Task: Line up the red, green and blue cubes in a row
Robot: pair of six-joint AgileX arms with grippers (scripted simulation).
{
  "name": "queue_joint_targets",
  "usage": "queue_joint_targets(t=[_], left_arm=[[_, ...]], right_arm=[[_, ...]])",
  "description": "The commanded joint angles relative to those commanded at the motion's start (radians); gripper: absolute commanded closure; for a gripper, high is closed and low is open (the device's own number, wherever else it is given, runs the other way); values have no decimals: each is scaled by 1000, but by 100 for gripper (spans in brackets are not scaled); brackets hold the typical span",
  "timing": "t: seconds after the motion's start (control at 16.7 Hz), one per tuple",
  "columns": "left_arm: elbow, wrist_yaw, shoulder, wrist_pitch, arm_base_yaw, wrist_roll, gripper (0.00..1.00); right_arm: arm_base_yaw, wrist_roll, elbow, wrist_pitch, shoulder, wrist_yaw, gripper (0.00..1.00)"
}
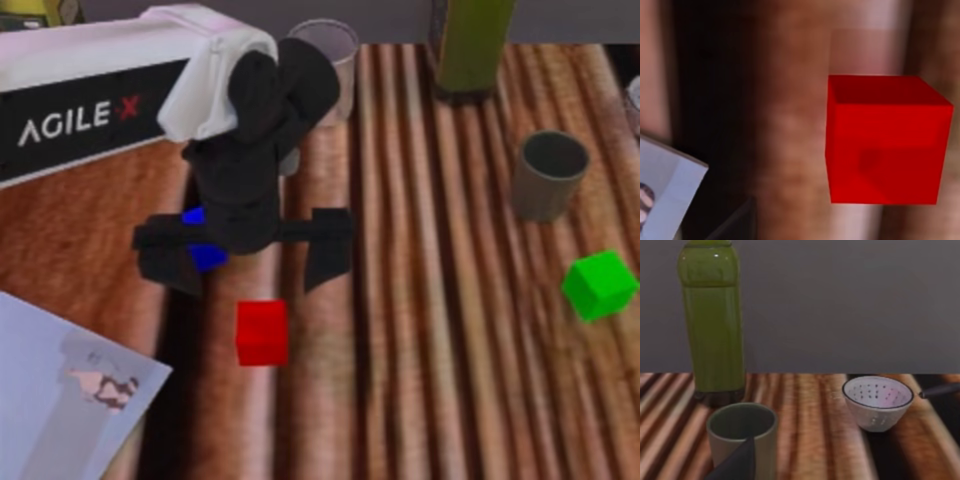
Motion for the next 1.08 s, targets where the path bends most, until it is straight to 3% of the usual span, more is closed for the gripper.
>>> queue_joint_targets(t=[0.42,0.72,1.08], left_arm=[[-94,-6,-100,63,43,7,0],[-373,-14,-459,246,191,43,0],[-852,-16,-1079,555,404,190,0]], right_arm=[[12,-11,93,-63,96,-3,0],[41,-45,363,-257,425,-2,0],[84,-100,762,-585,1038,2,0]])
